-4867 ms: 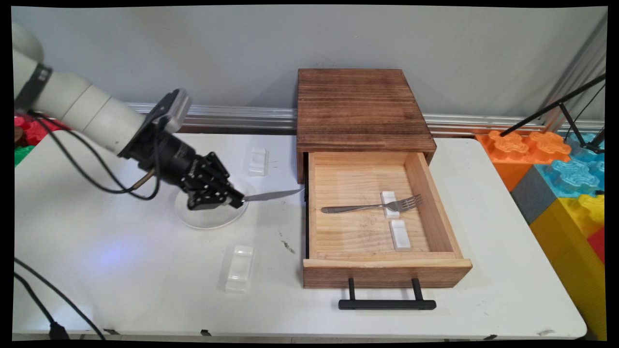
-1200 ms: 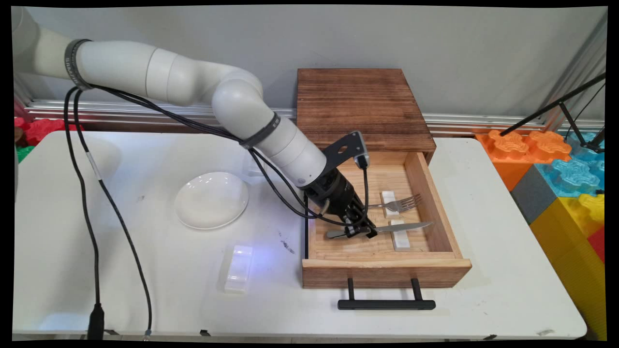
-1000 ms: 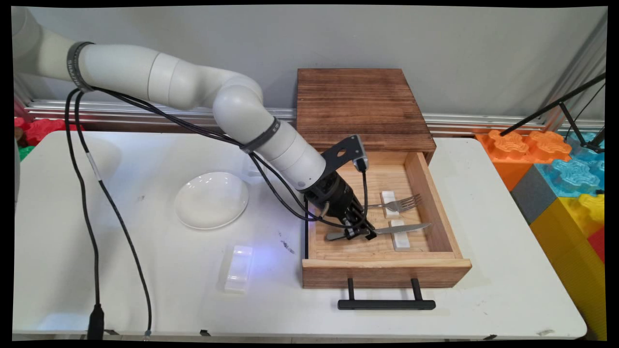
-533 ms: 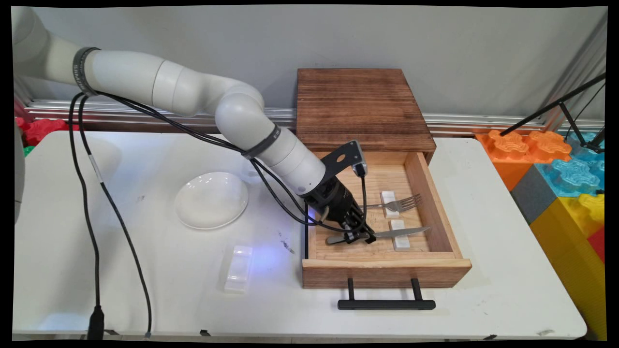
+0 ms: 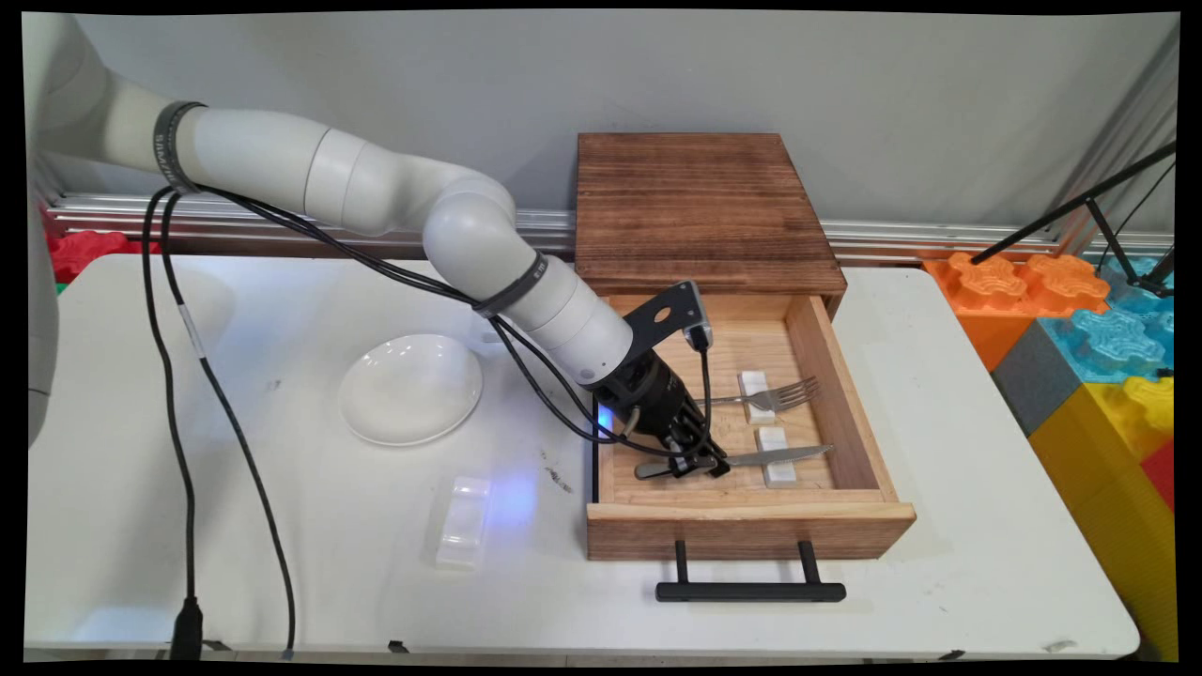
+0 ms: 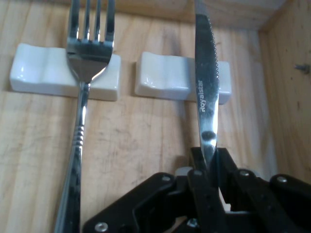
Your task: Place the picked object into the drawer
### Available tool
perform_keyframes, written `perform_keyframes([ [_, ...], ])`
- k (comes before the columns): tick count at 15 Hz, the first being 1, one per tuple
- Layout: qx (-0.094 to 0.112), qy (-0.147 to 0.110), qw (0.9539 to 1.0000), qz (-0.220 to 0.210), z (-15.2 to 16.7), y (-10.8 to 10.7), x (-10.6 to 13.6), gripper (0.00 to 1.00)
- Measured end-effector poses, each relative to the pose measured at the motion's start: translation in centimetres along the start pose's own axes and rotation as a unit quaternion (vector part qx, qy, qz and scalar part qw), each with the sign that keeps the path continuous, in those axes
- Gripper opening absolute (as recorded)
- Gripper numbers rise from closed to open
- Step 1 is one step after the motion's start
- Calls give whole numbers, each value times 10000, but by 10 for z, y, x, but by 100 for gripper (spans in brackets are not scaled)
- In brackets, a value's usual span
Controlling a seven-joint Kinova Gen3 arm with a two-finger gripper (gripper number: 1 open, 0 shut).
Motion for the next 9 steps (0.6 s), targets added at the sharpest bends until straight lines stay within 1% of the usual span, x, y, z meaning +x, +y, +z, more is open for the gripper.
perform_keyframes([
  [1, -3, 4, 10000, 10, 1, 0, 0, 0],
  [2, -3, 10, 10000, 28, 1, -1, 0, 100],
  [9, 26, 77, 9999, 82, -6, -5, 6, 100],
])
